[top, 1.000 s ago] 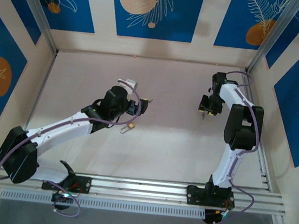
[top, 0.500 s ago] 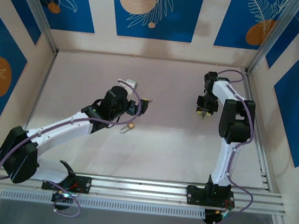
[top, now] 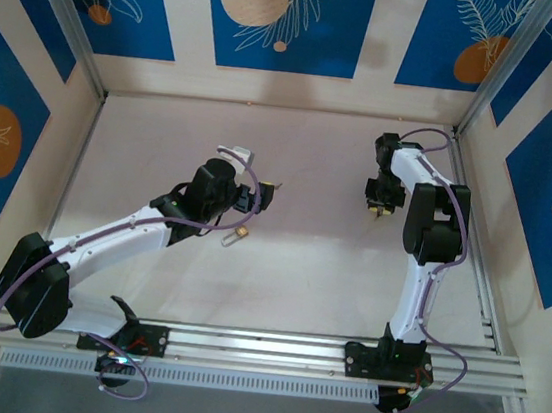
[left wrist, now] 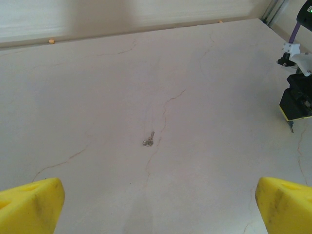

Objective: Unlock with the key

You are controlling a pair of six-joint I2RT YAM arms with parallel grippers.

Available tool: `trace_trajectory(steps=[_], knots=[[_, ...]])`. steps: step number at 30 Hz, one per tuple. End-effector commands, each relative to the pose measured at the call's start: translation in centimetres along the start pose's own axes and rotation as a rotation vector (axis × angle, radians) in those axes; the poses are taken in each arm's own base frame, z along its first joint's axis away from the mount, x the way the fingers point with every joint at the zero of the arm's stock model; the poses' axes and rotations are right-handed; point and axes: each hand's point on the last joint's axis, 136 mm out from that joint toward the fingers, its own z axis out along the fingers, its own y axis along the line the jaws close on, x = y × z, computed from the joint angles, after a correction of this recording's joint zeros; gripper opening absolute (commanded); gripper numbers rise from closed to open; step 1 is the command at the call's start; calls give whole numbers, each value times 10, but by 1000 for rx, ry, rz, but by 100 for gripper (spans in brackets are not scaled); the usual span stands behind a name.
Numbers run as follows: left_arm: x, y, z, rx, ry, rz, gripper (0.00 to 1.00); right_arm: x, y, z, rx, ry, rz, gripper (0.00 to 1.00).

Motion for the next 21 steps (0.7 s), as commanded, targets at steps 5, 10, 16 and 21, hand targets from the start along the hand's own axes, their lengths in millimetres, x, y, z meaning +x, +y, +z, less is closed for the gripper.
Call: trace_trajectory(steps=[5,10,16,21], knots=[[-14,-5,-2,22,-19,-21,100,-1,0,-15,-60,-10,34,17],[-14,-5,-2,24,-21,-21,100,1,-1,-19,-90,-10,47,16],[-14,-5,-2,26,-20,-21,100,0,5,-23,-147,-20,52,17],[-14,-5,-2,25,-19,-22,100,-3,-1,-19,-153,-17,68,25]])
